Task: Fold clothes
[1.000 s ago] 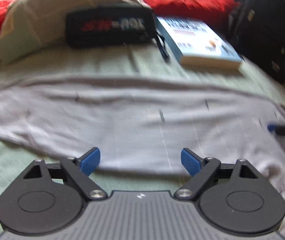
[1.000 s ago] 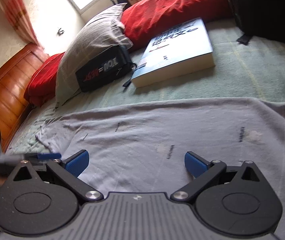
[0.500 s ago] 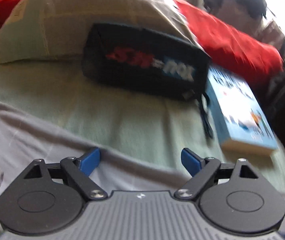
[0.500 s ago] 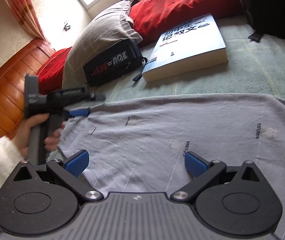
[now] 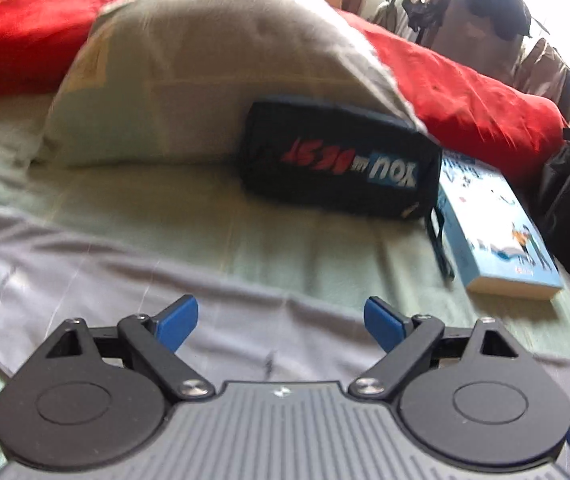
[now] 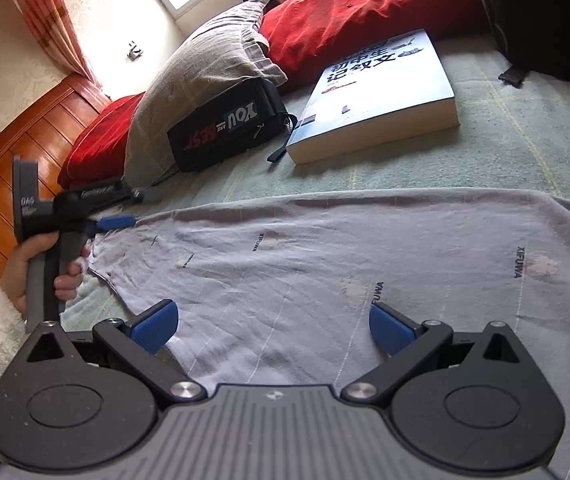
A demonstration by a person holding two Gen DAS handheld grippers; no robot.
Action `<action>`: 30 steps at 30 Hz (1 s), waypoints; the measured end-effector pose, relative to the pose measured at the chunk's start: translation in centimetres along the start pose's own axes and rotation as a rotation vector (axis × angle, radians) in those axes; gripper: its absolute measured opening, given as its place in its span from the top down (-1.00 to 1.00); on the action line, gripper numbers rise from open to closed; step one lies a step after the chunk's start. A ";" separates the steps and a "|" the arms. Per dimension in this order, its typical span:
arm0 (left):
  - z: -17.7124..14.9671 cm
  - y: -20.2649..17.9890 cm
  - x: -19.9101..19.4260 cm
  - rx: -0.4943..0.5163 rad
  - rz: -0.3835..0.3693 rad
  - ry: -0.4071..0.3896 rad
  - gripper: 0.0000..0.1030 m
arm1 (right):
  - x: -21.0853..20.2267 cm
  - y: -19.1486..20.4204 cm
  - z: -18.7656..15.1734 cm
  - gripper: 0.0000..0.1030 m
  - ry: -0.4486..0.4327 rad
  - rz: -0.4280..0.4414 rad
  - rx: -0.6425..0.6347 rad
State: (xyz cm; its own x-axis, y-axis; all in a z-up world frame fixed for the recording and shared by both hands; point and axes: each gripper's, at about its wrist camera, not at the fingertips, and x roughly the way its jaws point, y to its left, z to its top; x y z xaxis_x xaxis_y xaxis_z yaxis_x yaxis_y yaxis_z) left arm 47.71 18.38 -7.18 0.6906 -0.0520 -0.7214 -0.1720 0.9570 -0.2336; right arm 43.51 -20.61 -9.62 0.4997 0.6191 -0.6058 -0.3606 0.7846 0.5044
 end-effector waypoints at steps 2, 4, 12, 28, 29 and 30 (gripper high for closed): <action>-0.4 1.5 0.6 -0.016 0.008 0.009 -0.74 | 0.1 0.2 -0.1 -1.00 0.001 0.003 -0.005; -0.3 2.9 1.6 -0.048 0.046 -0.012 -0.74 | 0.3 0.4 -0.1 -1.00 0.003 0.004 -0.013; 1.0 4.5 4.7 -0.010 0.260 -0.137 -0.75 | 1.0 1.0 -0.5 -1.00 0.001 -0.003 -0.042; -4.0 -9.5 2.1 0.330 0.017 0.040 -0.77 | 0.8 0.9 -0.5 -1.00 0.001 0.006 -0.034; -4.1 -10.0 2.8 0.314 0.041 0.034 -0.80 | 0.8 0.9 -0.5 -1.00 0.002 0.008 -0.032; -3.9 -10.1 3.3 0.283 0.054 0.023 -0.82 | 0.8 0.8 -0.5 -1.00 0.002 0.009 -0.029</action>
State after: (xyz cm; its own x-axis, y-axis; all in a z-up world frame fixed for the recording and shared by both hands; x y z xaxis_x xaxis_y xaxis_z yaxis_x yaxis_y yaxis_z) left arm 49.04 7.43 -9.74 0.6689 -0.0020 -0.7434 -0.0029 1.0000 -0.0054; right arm 43.25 -19.45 -10.01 0.4947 0.6264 -0.6024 -0.3878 0.7795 0.4920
